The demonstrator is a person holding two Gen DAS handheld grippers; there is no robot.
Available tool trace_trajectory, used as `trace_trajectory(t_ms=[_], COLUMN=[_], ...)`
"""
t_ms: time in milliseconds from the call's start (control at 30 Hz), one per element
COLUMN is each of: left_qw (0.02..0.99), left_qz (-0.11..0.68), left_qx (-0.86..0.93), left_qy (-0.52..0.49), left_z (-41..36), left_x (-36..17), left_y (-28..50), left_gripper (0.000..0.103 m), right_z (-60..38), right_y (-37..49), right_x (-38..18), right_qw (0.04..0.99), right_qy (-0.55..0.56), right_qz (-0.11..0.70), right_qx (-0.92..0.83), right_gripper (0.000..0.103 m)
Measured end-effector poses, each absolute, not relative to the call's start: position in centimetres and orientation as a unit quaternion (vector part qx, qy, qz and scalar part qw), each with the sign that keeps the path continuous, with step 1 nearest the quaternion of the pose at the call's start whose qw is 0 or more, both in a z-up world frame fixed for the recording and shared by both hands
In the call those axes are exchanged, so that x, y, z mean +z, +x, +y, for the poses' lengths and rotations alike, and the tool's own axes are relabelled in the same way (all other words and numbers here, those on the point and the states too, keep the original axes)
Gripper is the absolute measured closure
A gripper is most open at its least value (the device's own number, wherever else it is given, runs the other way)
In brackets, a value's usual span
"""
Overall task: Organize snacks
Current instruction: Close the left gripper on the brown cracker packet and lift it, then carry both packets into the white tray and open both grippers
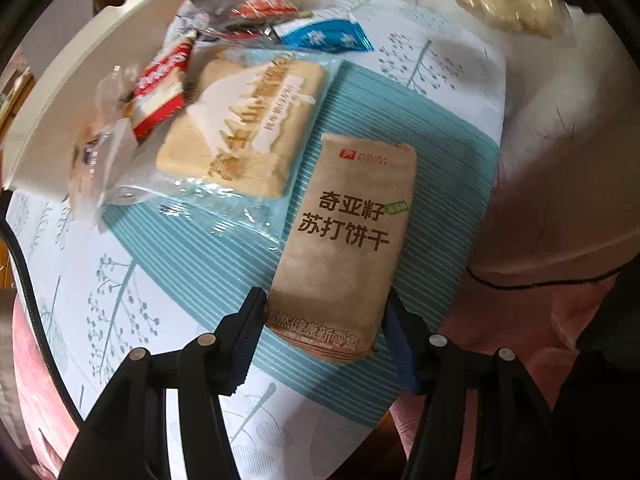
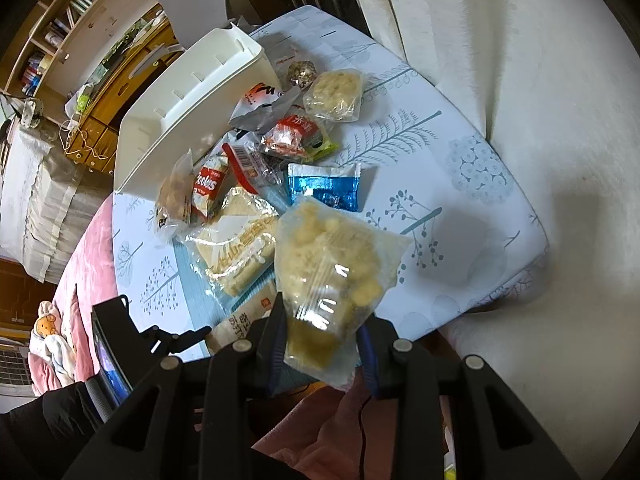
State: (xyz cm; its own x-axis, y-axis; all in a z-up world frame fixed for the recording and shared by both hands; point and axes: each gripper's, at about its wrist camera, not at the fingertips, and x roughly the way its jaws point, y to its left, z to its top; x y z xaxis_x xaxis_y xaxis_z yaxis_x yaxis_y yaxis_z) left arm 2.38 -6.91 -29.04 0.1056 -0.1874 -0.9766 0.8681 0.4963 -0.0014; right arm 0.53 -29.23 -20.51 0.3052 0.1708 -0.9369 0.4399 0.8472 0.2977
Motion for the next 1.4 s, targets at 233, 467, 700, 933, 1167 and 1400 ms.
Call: trace_trajectory(t_ms=[233,467,700,933,1167,1400], left_qw=[0.692,0.707,0.732,0.766,0.803,0.834], left_qz=[0.534,0.531,0.518,0.489,0.466,0.454], left_qx=[-0.39,-0.384,-0.375,-0.361,-0.335,-0.296], left_qy=[0.291,0.266,0.237,0.209,0.161,0.104], left_z=[-5.8,-5.2,-4.4,-4.4,-4.1,-4.1], left_x=[-26.5,-24.2,-20.7,-16.5,-12.9,-10.8], left_y=[1.8,2.4,3.3,5.5,9.1,14.4], left_gripper=[0.049,0.05,0.05,0.05,0.05,0.049], right_z=[-28.7,-28.2,-27.9,-27.5,-26.9,-27.0], right_y=[0.5,0.7,1.6,4.0,8.1,13.8], right_x=[-19.8,-18.9,-17.8,-16.0,-13.7,-11.8], right_qw=[0.771,0.78,0.787,0.8,0.815,0.829], right_qy=[0.256,0.252,0.25,0.24,0.227,0.214], right_qz=[0.578,0.569,0.561,0.549,0.533,0.515], right_qx=[-0.078,-0.067,-0.056,-0.034,0.0,0.036], right_gripper=[0.072,0.072,0.072,0.072,0.072,0.072])
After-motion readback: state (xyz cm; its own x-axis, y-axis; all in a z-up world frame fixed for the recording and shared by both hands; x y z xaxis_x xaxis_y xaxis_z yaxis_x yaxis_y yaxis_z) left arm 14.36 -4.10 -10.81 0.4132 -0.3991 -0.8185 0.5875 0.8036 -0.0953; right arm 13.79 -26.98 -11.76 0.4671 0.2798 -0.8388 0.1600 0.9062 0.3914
